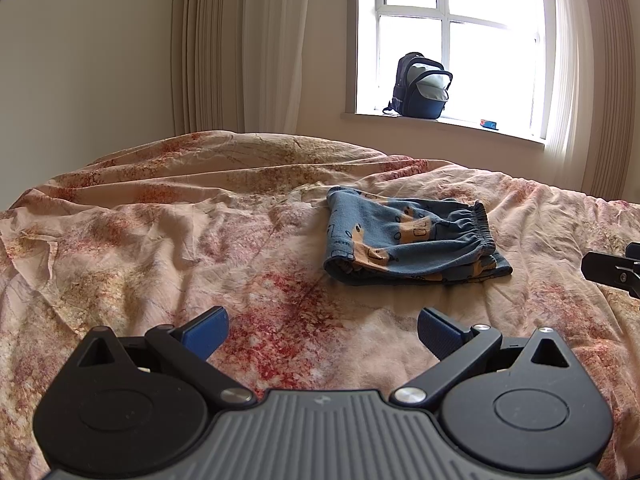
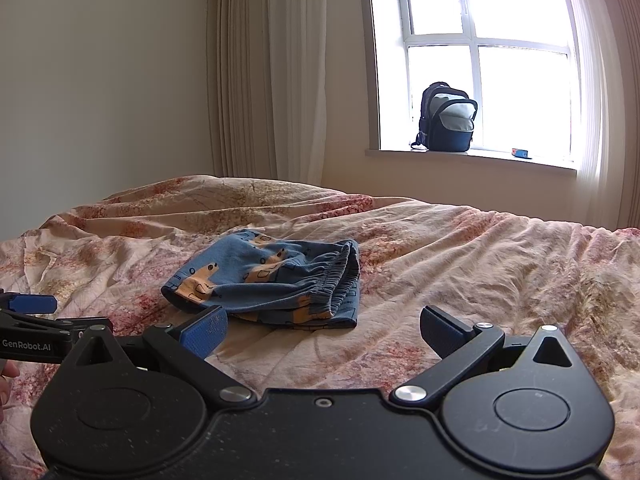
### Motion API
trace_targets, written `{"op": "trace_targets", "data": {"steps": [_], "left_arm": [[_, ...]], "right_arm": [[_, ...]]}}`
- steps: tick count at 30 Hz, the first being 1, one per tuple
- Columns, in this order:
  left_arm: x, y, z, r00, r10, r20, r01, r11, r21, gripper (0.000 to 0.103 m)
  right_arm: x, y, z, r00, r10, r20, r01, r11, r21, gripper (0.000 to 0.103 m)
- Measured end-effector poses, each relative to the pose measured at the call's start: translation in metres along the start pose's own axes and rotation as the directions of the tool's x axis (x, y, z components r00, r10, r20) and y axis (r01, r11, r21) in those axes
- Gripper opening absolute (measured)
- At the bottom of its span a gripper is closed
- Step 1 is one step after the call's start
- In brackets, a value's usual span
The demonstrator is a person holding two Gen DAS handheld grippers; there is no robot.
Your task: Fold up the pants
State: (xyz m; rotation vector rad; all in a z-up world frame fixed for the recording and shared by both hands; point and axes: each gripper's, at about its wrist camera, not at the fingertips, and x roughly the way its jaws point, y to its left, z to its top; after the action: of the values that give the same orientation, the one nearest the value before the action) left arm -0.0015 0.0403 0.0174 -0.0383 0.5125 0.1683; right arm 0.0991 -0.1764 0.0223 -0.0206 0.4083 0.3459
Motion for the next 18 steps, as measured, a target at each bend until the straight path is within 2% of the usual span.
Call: {"op": "trace_targets", "data": {"steps": [11,13,18], "left_arm": [[0.0013,-0.0004,-0.0012,1.0,-0.003,-0.008,0.003,1.0,0.001,0.103],[0.0021,-0.0006,-0.0007,1.0,-0.012,-0.022,0.012,1.0,-0.01,0.103],[0.0033,-0.0008,-0.0003,0.998,0.018,-0.066,-0.021,0.999,-0.041,0.103]], "right_arm": [[0.0001,-0.0007,0.0001,1.0,0.0,0.0,0.0,1.0,0.0,0.102],[0.0002,-0.0008,-0.0002,1.0,0.001,-0.001,-0.001,1.0,0.001,0.102],[0.0012,0.0021,-0.0022,1.0,0.009,-0.005,-0.009,1.0,0.0,0.102]]}}
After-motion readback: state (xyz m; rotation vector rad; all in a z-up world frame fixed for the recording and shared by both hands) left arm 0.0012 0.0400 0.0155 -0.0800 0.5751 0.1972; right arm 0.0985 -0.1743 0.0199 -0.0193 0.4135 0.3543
